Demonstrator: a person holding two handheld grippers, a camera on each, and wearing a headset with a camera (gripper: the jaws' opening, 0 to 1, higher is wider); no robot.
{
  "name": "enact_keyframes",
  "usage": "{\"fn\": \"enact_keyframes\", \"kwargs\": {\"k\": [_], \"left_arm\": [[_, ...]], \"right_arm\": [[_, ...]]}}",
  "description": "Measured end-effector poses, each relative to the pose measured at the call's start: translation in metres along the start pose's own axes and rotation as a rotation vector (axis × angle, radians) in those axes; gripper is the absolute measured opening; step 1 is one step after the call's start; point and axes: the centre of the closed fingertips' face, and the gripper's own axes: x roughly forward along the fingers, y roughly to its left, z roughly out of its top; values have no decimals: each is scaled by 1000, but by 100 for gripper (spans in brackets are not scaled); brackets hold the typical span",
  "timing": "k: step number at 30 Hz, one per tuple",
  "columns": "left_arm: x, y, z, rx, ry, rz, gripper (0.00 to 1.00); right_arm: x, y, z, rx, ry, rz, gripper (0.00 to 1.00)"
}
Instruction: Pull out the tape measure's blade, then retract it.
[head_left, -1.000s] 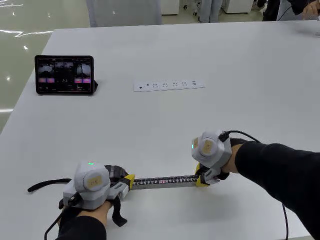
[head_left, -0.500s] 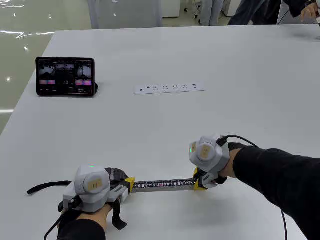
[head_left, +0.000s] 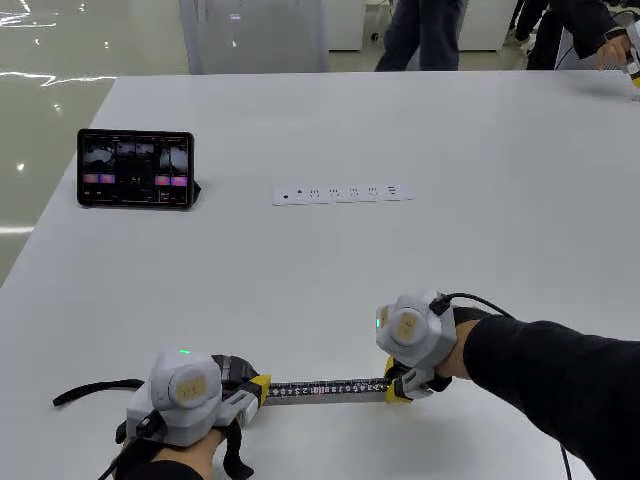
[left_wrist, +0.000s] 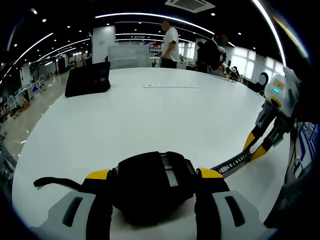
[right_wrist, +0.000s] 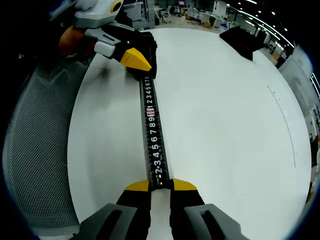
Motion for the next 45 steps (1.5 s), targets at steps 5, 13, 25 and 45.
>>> {"fn": "enact_keyframes", "kwargs": {"k": [5, 13, 25, 45], "left_arm": [[0, 0, -1, -1, 5, -1, 63], [0, 0, -1, -1, 5, 0, 63], [0, 0, -1, 0, 11, 1, 63], [1, 1, -1, 3, 17, 3, 62]], "right_arm": [[1, 0, 2, -2, 3, 1, 10], [2, 2, 6, 0, 2, 2, 10], [4, 2, 13, 3, -9, -2, 10], [9, 2, 24, -14, -8, 1, 9]]}}
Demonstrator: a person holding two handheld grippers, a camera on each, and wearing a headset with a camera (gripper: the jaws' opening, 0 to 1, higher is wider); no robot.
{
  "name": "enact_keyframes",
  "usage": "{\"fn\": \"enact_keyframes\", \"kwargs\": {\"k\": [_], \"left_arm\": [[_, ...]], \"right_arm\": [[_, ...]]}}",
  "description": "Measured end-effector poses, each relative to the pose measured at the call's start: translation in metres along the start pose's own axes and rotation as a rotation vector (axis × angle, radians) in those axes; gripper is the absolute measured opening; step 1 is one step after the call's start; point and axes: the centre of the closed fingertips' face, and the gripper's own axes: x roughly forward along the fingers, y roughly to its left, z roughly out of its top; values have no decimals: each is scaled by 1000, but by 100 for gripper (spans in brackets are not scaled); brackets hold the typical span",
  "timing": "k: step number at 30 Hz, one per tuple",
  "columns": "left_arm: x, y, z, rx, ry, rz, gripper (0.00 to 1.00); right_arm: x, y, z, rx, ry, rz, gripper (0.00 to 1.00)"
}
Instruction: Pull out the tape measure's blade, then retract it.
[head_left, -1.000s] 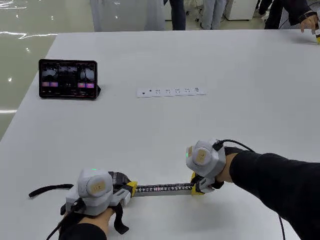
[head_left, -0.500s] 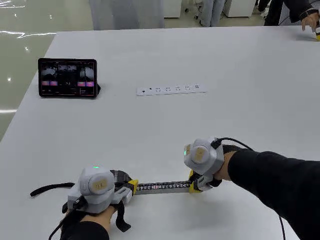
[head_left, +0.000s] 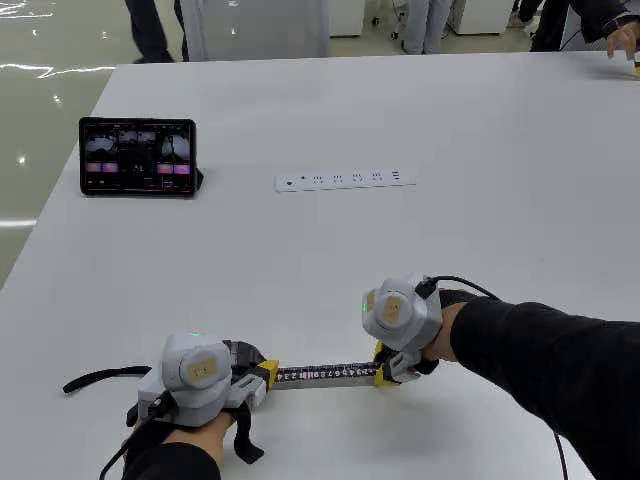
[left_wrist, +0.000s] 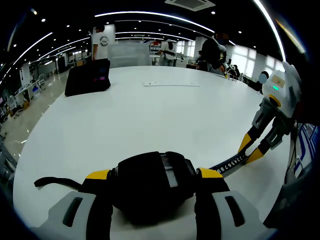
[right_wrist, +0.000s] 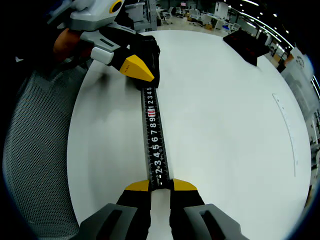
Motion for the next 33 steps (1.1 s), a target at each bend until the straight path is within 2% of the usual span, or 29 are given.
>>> {"fn": "enact_keyframes", "kwargs": {"k": [33], "left_arm": [[0, 0, 0, 0, 6, 1, 62]], "right_arm": [[6, 3, 15, -9, 23, 1, 9]]}}
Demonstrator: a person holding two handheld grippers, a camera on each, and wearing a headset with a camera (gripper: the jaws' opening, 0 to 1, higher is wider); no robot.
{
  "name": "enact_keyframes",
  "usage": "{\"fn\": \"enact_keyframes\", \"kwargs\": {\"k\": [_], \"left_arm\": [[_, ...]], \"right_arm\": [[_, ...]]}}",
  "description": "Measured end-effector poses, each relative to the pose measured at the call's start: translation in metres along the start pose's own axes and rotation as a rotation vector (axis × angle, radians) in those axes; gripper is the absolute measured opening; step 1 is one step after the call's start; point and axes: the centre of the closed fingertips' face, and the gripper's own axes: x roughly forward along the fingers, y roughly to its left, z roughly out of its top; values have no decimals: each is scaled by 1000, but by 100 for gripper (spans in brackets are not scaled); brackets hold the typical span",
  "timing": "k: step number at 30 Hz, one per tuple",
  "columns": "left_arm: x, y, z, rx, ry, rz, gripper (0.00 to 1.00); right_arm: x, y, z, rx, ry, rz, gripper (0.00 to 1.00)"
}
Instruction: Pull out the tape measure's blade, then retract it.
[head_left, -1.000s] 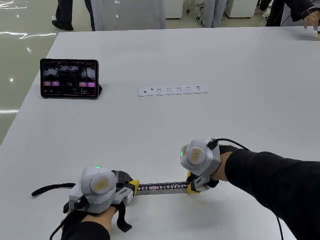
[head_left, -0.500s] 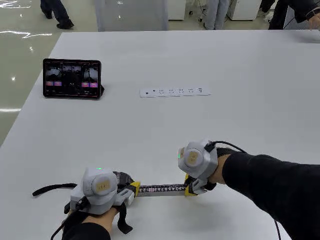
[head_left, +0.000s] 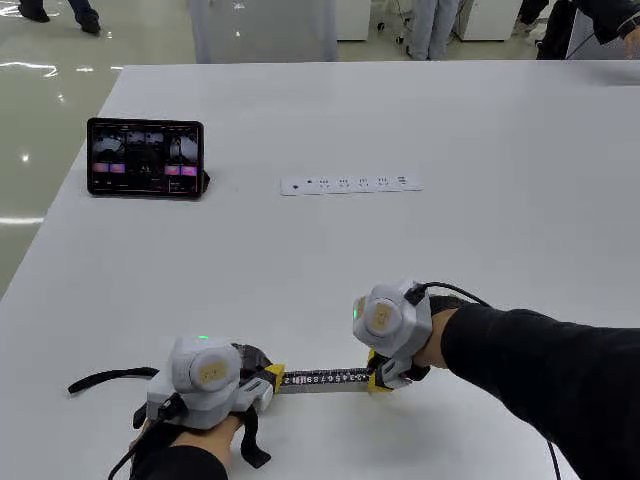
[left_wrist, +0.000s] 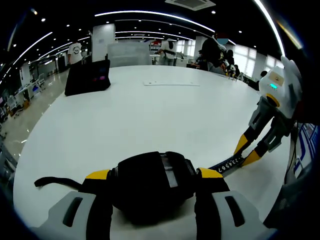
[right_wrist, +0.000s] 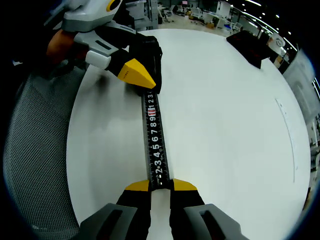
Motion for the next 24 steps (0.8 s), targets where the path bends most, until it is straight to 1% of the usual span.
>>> {"fn": "enact_keyframes", "kwargs": {"k": [12, 24], "left_arm": [[0, 0, 0, 1, 6, -4, 63], [0, 0, 0, -4, 7, -3, 63]], "right_arm": [[2, -1, 5, 13, 1, -3, 9], [4, -1, 10, 9, 1, 3, 9]]}}
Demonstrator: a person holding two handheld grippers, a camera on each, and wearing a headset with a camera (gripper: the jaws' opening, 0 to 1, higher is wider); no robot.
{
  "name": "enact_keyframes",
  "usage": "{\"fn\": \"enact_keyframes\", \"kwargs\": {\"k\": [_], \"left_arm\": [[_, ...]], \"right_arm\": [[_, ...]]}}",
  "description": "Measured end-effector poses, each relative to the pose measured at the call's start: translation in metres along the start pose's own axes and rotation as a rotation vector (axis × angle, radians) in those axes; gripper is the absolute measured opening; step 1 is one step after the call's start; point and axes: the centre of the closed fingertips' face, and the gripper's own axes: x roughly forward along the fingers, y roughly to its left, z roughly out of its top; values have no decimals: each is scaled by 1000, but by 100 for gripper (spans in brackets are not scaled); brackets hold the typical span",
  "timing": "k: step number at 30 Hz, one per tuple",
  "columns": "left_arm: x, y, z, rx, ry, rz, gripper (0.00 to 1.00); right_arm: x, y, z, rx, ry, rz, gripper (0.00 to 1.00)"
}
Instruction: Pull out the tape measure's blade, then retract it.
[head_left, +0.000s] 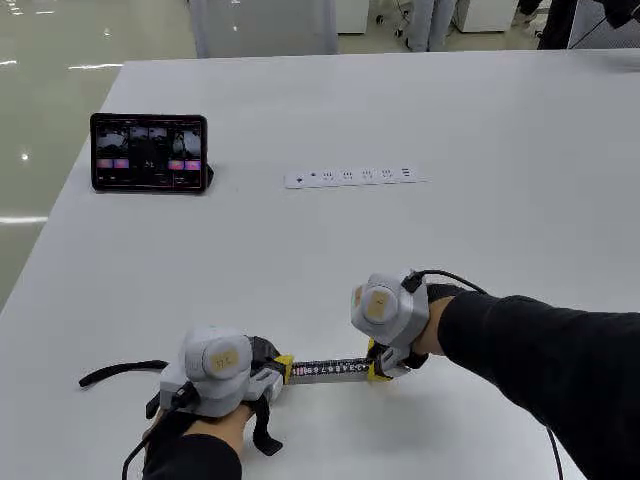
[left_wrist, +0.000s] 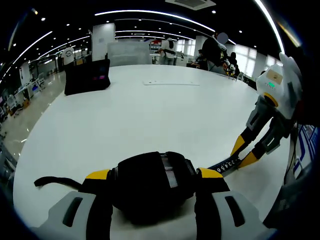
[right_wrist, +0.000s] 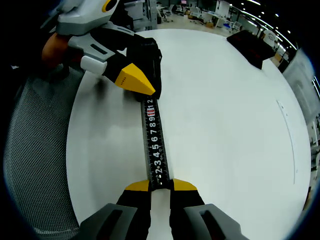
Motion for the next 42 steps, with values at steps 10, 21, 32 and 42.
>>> {"fn": "enact_keyframes", "kwargs": {"k": [10, 21, 32, 42], "left_arm": [[0, 0, 0, -2, 4, 0, 62], [0, 0, -1, -3, 9, 0, 63], [0, 0, -1, -2, 16, -2, 63], [0, 0, -1, -9, 26, -4, 62]], "right_arm": [[2, 1, 5, -1, -1, 1, 9], [4, 2, 11, -10, -1, 0, 9], [5, 2, 15, -16, -9, -2, 9], [7, 2, 20, -25, -11, 9, 9]]}}
